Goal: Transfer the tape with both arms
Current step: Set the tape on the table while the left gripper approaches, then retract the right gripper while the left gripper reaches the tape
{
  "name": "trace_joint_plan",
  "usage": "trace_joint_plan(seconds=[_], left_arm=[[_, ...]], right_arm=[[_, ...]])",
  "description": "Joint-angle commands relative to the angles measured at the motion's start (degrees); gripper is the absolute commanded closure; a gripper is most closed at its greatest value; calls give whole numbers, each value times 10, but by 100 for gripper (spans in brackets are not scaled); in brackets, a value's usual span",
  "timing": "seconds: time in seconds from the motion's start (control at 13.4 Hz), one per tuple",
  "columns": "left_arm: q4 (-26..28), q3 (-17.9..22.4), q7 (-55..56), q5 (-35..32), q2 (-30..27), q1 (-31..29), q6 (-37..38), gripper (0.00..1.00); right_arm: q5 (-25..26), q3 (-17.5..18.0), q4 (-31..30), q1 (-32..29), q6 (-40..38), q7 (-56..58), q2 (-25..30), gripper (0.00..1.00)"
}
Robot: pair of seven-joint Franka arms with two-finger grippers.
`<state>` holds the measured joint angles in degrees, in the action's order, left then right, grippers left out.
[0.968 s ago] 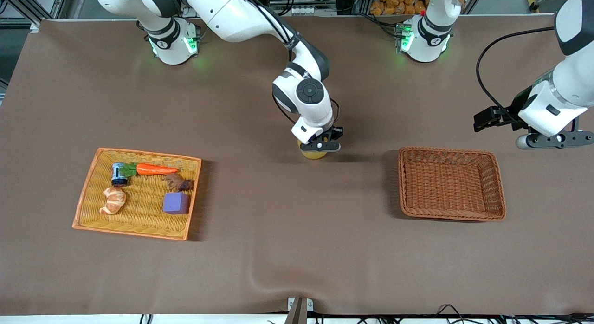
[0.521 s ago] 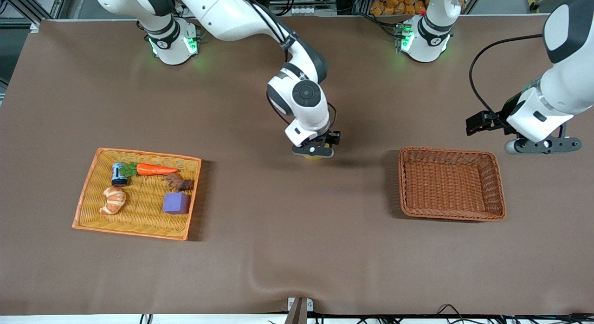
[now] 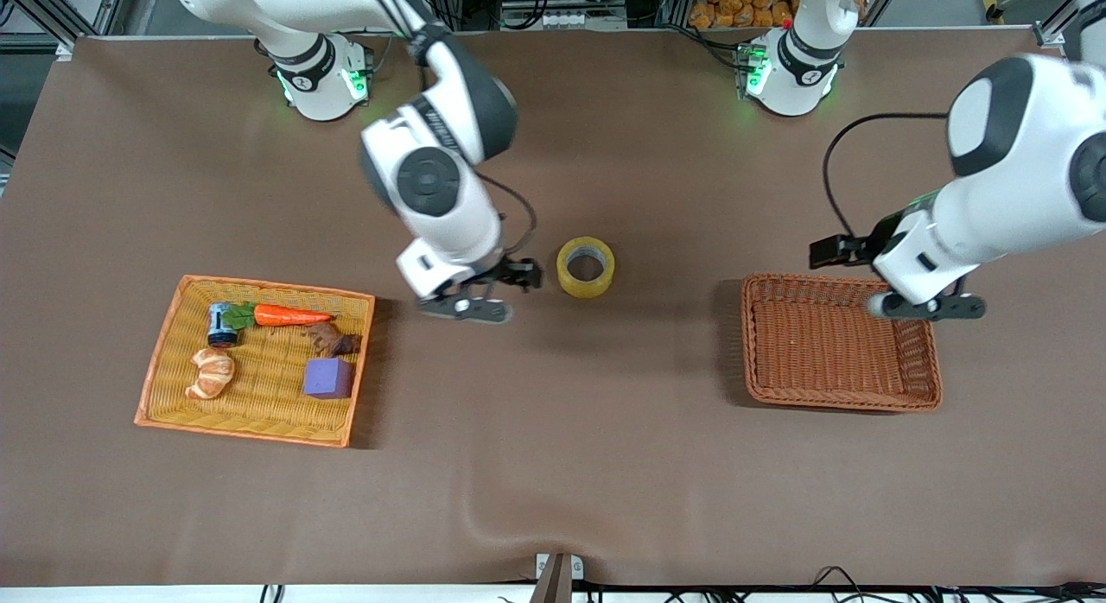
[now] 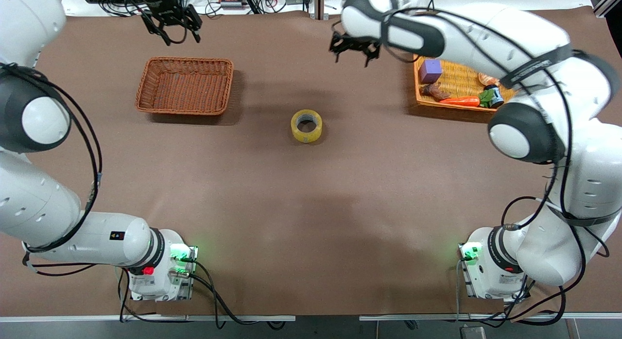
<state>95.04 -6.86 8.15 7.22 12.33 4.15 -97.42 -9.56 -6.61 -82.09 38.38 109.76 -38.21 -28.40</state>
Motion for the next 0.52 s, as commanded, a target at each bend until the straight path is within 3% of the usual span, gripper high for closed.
trace_joint_plan(seconds=[0.0, 0.3, 0.45], left_arm=[[-3, -2, 42, 11, 21, 37, -23, 0], [3, -2, 104, 9, 56, 88, -62, 0], [18, -1, 111, 8, 62, 117, -89, 0]], right_arm=[[7, 7, -40, -65, -26, 44, 58, 0], [9, 8, -40, -145, -73, 90, 81, 0], [20, 7, -36, -185, -114, 179, 93, 0]])
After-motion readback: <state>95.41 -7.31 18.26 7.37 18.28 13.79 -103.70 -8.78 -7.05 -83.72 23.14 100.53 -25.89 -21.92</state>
